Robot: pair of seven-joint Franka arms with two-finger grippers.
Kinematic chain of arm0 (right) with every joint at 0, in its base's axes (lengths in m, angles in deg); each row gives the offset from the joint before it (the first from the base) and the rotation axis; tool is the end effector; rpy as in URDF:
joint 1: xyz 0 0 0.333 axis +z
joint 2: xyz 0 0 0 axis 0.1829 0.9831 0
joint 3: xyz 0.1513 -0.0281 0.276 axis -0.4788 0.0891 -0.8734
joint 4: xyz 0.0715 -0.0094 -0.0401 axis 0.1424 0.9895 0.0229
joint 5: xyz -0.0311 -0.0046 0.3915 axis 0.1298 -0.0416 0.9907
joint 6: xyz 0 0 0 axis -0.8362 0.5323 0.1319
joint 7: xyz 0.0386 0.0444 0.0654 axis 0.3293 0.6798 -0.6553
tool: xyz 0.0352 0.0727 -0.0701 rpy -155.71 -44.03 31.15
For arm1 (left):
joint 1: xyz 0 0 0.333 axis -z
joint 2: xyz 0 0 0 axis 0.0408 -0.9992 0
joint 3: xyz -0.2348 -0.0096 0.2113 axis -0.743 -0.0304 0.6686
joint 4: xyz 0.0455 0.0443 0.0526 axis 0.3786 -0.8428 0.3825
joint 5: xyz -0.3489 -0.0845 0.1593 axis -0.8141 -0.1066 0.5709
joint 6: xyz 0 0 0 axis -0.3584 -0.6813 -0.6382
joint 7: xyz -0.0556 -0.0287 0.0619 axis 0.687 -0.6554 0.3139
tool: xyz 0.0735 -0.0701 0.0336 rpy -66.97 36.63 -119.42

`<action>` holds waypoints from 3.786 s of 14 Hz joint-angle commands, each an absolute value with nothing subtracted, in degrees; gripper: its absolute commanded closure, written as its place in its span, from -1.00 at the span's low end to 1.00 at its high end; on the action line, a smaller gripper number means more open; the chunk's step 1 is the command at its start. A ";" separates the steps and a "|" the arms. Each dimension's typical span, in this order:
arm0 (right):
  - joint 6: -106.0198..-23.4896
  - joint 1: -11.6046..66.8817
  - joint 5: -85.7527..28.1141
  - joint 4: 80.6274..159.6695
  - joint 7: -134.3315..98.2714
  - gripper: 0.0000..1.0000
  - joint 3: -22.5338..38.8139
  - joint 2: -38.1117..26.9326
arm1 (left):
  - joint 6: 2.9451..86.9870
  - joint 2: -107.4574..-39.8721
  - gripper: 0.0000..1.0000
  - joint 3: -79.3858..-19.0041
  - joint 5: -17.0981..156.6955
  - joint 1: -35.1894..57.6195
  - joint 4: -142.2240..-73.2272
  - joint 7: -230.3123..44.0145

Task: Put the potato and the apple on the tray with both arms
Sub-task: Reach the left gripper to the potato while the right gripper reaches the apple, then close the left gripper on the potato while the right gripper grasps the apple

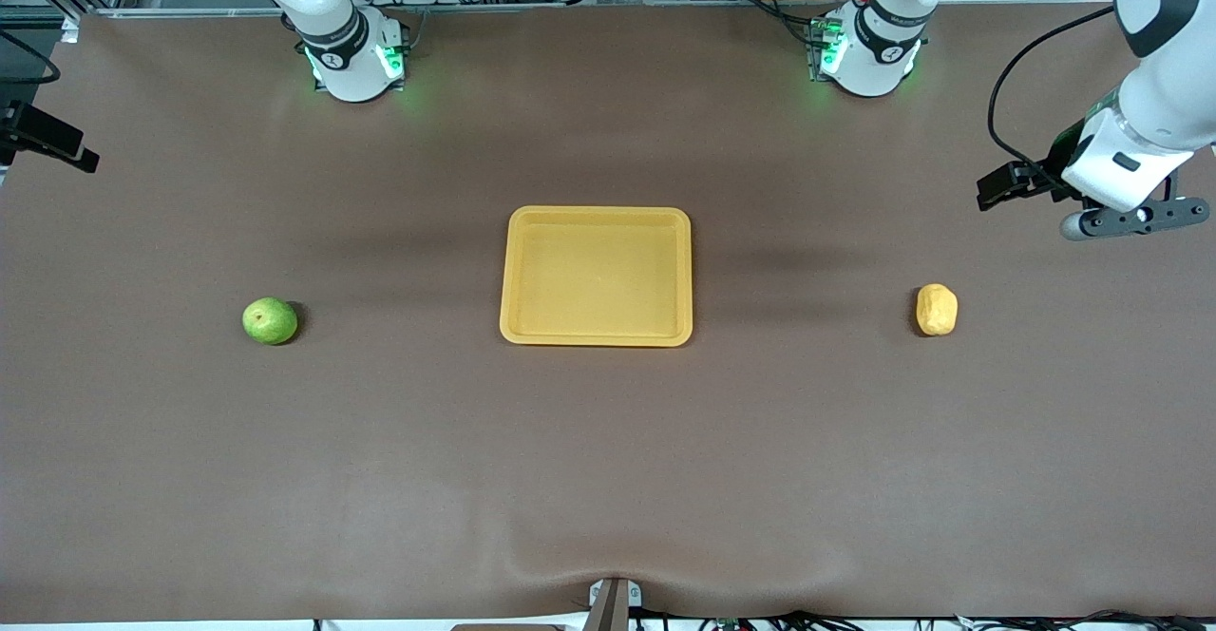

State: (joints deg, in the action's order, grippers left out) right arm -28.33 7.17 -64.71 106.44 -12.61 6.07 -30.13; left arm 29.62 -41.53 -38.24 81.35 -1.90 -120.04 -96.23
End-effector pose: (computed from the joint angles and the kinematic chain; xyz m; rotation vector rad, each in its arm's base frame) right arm 0.5250 -0.0602 0.6578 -3.1088 0.1895 0.1377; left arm 0.5185 -0.0260 0.5214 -3.0711 -0.1601 0.0930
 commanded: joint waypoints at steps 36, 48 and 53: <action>-30.26 16.95 -62.59 100.32 -11.86 -1.00 5.77 -9.20 | 70.01 -62.18 -1.00 -38.60 81.34 -10.05 -133.35 -82.66; -45.53 11.69 -63.29 109.08 -12.91 -1.00 6.21 -2.69 | 75.45 -69.14 -0.87 -38.60 81.34 -10.05 -133.08 -80.46; -60.72 8.53 -66.72 122.27 -18.42 -1.00 6.21 -3.91 | 75.99 -70.02 -0.76 -38.60 81.34 -10.05 -133.17 -80.46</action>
State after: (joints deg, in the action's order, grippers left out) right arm -55.57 10.61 -65.46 116.97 -14.99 6.93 -1.72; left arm 74.93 -69.69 -38.29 81.36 -9.59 -133.01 -81.67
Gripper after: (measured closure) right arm 0.000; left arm 0.101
